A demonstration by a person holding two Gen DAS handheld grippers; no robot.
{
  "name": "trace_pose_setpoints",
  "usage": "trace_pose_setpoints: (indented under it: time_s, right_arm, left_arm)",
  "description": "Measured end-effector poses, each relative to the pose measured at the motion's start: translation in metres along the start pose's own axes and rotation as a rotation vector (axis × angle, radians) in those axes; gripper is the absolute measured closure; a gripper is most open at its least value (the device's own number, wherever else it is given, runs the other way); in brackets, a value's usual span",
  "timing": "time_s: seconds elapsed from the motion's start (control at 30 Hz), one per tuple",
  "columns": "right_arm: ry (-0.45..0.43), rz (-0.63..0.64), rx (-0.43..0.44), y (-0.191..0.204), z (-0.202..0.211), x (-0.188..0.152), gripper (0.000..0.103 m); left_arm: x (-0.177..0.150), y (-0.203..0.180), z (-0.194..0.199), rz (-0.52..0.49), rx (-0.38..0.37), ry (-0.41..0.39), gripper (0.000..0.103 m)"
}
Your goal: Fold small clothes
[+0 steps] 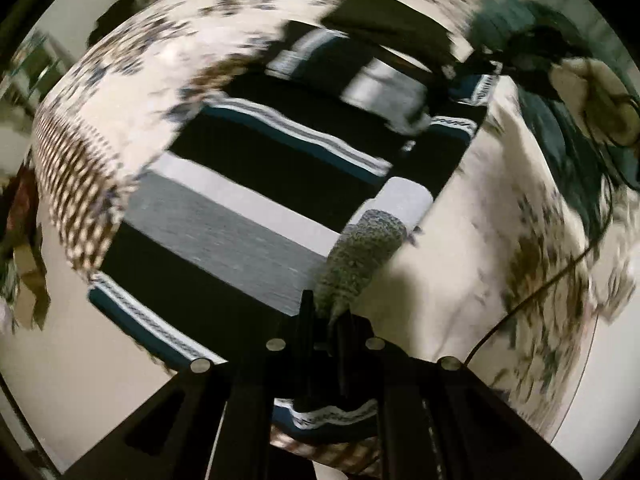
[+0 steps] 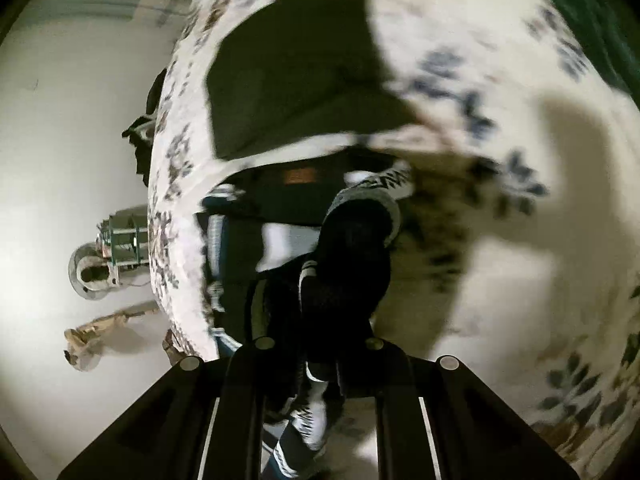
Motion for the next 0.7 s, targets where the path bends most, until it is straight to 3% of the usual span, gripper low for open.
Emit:
trace_pose_setpoints:
  time_s: [0.13,0.33,0.5,0.63,0.67,0.7]
  right_arm:
    - [0.018,0.062,-0.049,0.083,-0.038,0.002,0.09]
    - [0.073,0.164,-0.173,0.195,-0.158,-0.001,0.091]
    - [0.096,0.217,-0.289,0.241,-0.239,-0.009,0.091]
    - [0.144,0.225,-0.363,0.254,-0.288,-0.017,0.089]
    - [0.157,0.227,-0.369,0.255,-0.293,-0.02,0.084]
    - [0.171,0.223,-0.358,0.256,-0.294,-0.024,0.07]
  left_arm:
    - [0.016,0.067,-0.006,0.081,-0.001,0.009,0.096]
    - [0.03,0.151,-0.048,0.186,-0.05,0.084,0.096]
    - [0.035,0.206,-0.084,0.234,-0.083,0.146,0.096]
    - [0.026,0.243,-0.117,0.274,-0.142,0.263,0.09]
    - [0.022,0.252,-0.12,0.269,-0.132,0.287,0.089]
    - [0.02,0.26,-0.121,0.271,-0.134,0.301,0.081]
Point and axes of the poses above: each gripper's, at about its wrist camera, not at the fingertips, and z roughly against the way its jaws point, y to its left, x to its top, the point moved 2 cm from there along -z, roughly the way its jaws point, and after that the axes turned 13 degrees about -y, right-handed, at the moved point
